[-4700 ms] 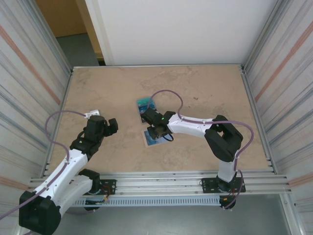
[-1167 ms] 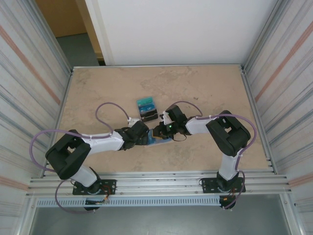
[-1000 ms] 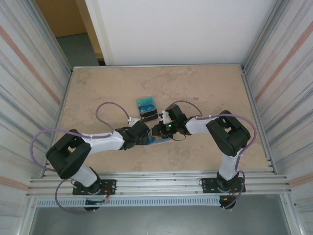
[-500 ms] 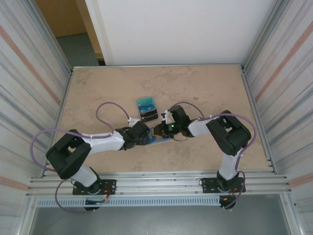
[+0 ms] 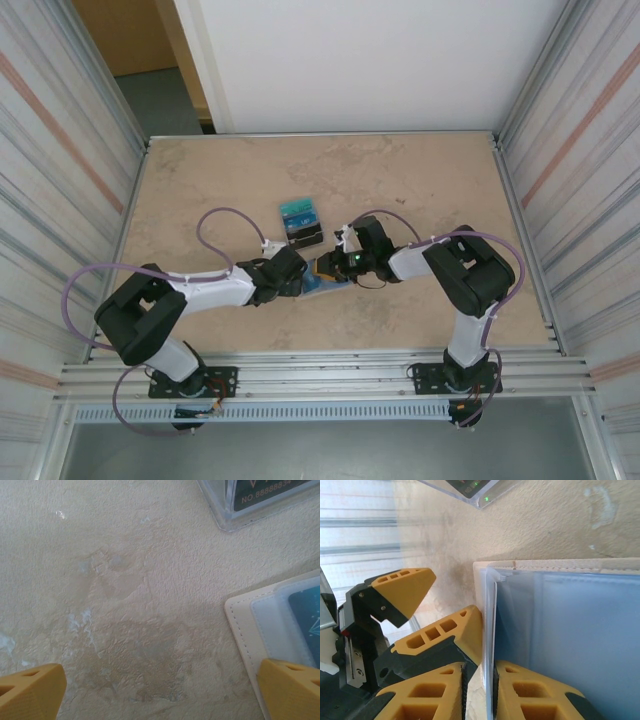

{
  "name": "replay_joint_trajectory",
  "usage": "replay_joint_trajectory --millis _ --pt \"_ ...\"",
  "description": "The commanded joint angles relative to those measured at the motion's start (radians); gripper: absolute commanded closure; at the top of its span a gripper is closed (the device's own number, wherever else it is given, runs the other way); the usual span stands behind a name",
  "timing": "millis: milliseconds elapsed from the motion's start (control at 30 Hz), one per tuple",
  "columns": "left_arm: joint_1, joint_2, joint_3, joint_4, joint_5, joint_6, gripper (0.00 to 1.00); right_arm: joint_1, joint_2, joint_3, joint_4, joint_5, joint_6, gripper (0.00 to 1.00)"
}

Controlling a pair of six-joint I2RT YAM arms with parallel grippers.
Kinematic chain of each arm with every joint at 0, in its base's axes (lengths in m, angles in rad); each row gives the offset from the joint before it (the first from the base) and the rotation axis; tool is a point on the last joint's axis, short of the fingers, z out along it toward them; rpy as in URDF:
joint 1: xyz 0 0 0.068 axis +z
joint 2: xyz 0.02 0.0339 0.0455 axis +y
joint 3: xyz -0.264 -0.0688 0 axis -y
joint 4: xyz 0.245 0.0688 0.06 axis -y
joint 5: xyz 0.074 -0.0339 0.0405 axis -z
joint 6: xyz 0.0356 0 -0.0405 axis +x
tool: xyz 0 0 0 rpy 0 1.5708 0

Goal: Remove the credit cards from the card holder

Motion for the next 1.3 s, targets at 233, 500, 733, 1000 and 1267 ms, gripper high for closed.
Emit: replay_joint_trajectory --millis 233,500,733,1000,1267 --pt "0.003 0.022 -0.003 -0.094 -0.023 0.000 0.02 -0.023 -0.008 -0.026 0.058 -0.040 0.025 0.81" --pt "0.005 0.022 -0.001 -0.099 -0.023 -0.002 0.01 -0.048 -0.015 -0.049 0.063 -0.033 0.027 0.85" --pt "0.005 0.016 -0.004 -0.104 -0.025 -0.006 0.01 -0.059 -0.017 -0.061 0.068 -0.030 0.025 0.90" --pt "0.005 0.017 -0.004 -0.104 -0.025 -0.009 0.01 -0.050 -0.013 -0.057 0.074 -0.032 0.026 0.94" --pt "0.005 0.012 0.006 -0.107 -0.021 -0.005 0.01 -0.064 -0.049 -0.082 0.047 -0.001 -0.004 1.00"
